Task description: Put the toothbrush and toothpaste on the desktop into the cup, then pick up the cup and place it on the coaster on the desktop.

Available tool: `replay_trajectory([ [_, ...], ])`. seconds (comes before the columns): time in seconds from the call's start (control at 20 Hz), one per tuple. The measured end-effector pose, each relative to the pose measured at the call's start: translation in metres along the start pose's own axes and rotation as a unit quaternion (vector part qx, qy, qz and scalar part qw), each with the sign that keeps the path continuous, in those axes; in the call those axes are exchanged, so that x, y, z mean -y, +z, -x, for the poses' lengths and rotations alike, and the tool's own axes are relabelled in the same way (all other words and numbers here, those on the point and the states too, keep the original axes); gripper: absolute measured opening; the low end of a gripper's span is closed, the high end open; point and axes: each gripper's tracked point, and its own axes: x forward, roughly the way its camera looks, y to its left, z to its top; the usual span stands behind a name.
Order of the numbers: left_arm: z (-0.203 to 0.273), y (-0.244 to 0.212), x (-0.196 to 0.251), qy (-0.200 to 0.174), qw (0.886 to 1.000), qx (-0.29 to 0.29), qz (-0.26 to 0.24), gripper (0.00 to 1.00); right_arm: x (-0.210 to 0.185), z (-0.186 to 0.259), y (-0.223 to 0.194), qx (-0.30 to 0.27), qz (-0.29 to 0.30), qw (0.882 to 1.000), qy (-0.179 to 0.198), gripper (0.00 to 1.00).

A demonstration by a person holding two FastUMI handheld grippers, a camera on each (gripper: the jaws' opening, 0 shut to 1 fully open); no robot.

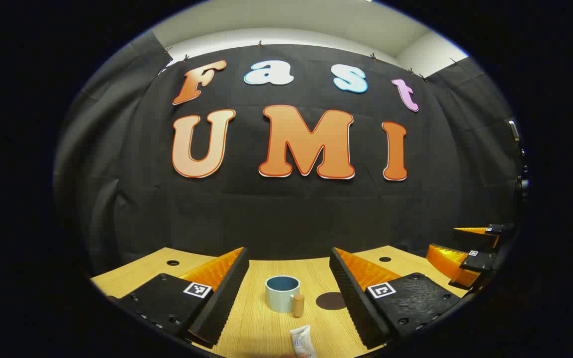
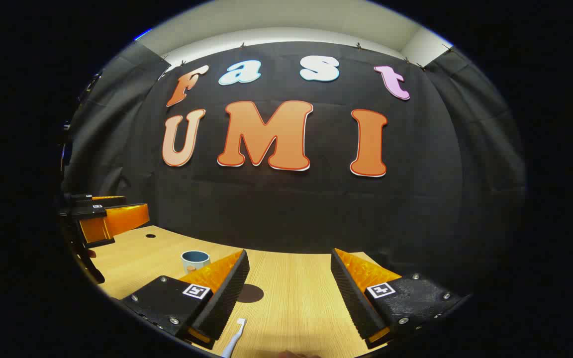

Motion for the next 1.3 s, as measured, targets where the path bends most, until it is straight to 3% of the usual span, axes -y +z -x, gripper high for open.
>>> replay_trajectory([
  [0.2, -0.005, 0.004, -0.002, 0.004, 1.000, -0.002, -0.001, 0.98, 0.000, -0.005, 0.008, 0.003, -0.017, 1.000, 0.008, 0.99],
  [0.8, -0.013, -0.001, 0.001, 0.008, 1.000, -0.020, 0.008, 0.98, -0.016, -0.009, 0.016, -0.005, 0.005, 0.999, 0.040, 0.99],
  [1.05, -0.016, -0.036, -0.003, 0.018, 0.996, -0.090, -0.012, 0.98, -0.025, -0.003, -0.006, -0.040, 0.033, 0.997, 0.061, 0.99],
  [1.3, -0.016, -0.080, 0.006, -0.006, 0.985, -0.174, 0.019, 0.98, -0.042, 0.004, -0.033, -0.107, 0.015, 0.989, 0.105, 0.97],
])
